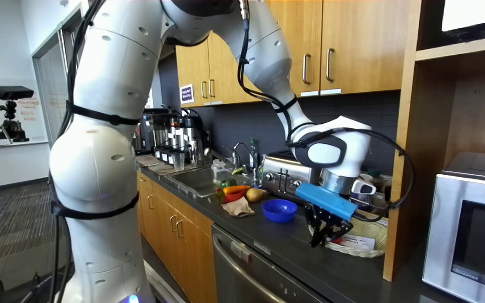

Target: Scoop up the object in the blue bowl and put it into the weaved basket

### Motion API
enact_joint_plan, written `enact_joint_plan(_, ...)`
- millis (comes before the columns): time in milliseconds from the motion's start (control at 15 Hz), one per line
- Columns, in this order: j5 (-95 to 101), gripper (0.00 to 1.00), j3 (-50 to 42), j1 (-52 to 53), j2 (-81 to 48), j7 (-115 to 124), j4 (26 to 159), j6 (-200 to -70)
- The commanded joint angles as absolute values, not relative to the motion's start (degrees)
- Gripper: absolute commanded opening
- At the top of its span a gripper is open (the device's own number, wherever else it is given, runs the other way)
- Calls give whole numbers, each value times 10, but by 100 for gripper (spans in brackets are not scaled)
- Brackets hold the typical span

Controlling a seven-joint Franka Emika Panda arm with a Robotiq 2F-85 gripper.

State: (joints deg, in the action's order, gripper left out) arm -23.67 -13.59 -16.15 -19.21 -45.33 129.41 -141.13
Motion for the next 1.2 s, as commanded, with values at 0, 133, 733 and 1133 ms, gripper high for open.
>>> enact_joint_plan(0,-172,6,-124,-166,-155,-397,1324,-1427)
enact_joint_plan(133,-138,6,-125,-163,-140,-371,1331,-1429)
enact_joint_plan(733,-10,6,-123,-150,-53,-286,1397,-1436)
enact_joint_plan(1133,98,6,-107,-118,-9,-224,1447,-1429)
